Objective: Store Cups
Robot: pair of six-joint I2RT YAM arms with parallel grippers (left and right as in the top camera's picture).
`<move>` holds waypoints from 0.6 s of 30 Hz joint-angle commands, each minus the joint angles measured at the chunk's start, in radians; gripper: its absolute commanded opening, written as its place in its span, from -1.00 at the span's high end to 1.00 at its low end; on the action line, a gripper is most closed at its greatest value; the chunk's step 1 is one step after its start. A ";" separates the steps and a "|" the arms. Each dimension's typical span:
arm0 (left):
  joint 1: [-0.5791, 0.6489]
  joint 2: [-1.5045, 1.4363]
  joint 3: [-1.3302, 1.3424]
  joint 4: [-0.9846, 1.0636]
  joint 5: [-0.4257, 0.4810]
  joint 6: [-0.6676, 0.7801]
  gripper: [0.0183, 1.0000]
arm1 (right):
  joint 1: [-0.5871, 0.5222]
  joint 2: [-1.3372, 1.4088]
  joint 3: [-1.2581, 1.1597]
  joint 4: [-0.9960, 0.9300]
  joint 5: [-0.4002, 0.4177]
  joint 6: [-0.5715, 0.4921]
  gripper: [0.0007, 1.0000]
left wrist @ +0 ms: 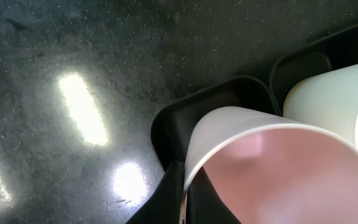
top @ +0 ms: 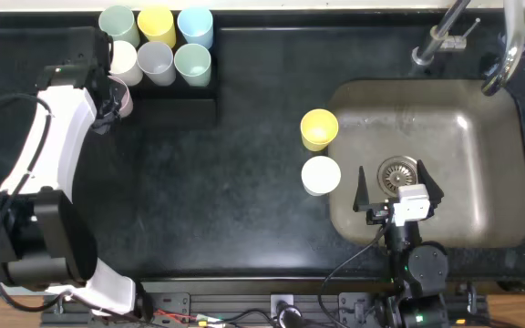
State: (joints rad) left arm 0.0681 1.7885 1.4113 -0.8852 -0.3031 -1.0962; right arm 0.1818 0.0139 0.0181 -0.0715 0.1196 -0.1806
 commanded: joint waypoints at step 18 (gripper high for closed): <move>0.010 0.048 -0.003 0.028 -0.057 0.018 0.88 | -0.006 -0.010 -0.013 0.005 0.004 0.000 -1.00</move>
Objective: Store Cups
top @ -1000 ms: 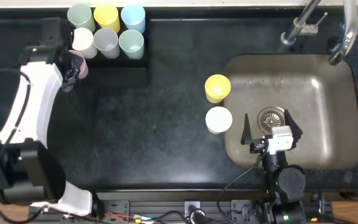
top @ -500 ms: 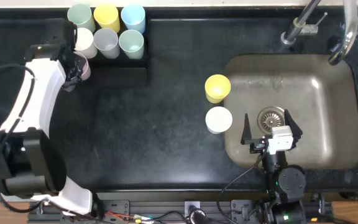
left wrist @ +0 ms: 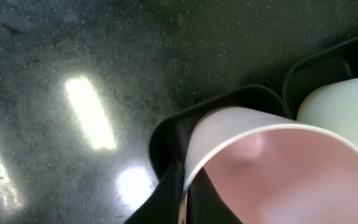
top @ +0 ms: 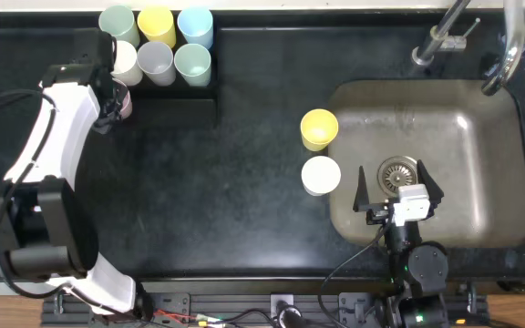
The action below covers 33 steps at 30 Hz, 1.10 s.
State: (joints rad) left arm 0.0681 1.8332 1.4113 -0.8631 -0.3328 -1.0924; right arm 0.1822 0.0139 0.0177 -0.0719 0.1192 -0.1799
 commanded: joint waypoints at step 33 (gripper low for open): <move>-0.069 -0.309 0.034 0.021 -0.076 0.067 0.16 | -0.006 -0.010 -0.013 0.005 0.005 0.000 -0.99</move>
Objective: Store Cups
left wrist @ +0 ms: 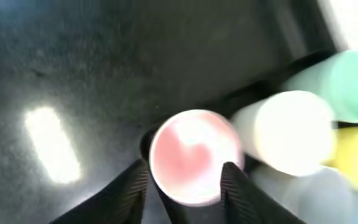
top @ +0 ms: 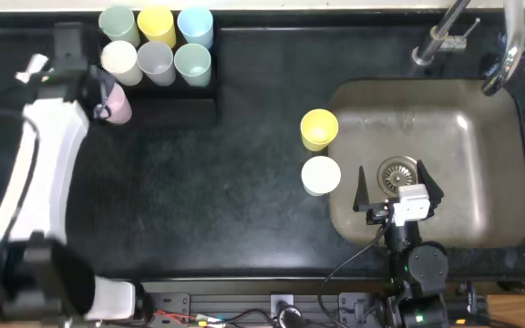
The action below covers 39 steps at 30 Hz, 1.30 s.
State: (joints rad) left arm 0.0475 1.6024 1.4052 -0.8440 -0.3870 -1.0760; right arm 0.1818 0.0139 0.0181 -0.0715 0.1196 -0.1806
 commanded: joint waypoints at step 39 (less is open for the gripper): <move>-0.751 0.497 0.502 -0.101 0.388 0.373 -0.66 | -0.006 -0.010 -0.013 0.005 0.004 0.000 -1.00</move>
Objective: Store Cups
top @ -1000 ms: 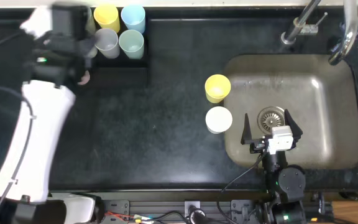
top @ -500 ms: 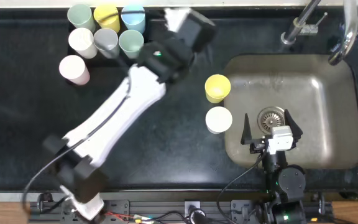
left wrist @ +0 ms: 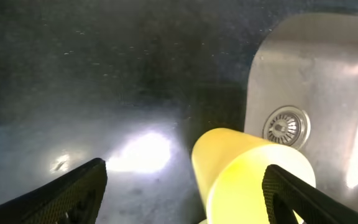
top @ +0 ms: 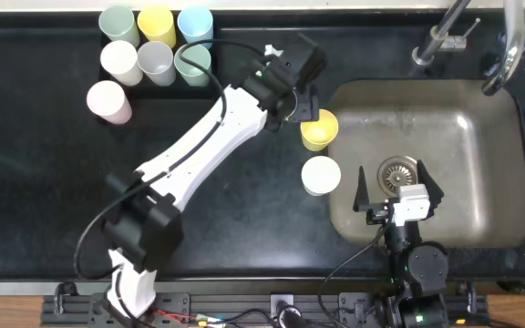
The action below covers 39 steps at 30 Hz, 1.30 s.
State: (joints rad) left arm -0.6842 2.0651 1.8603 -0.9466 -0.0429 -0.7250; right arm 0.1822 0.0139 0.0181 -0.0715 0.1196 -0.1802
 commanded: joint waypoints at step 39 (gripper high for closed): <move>0.090 -0.261 0.024 -0.180 -0.414 -0.333 0.96 | -0.006 -0.010 -0.013 0.005 0.004 0.000 -1.00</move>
State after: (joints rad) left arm -0.6621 1.9457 1.8874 -1.0950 -0.2909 -0.9108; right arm 0.1822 0.0139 0.0181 -0.0719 0.1196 -0.1806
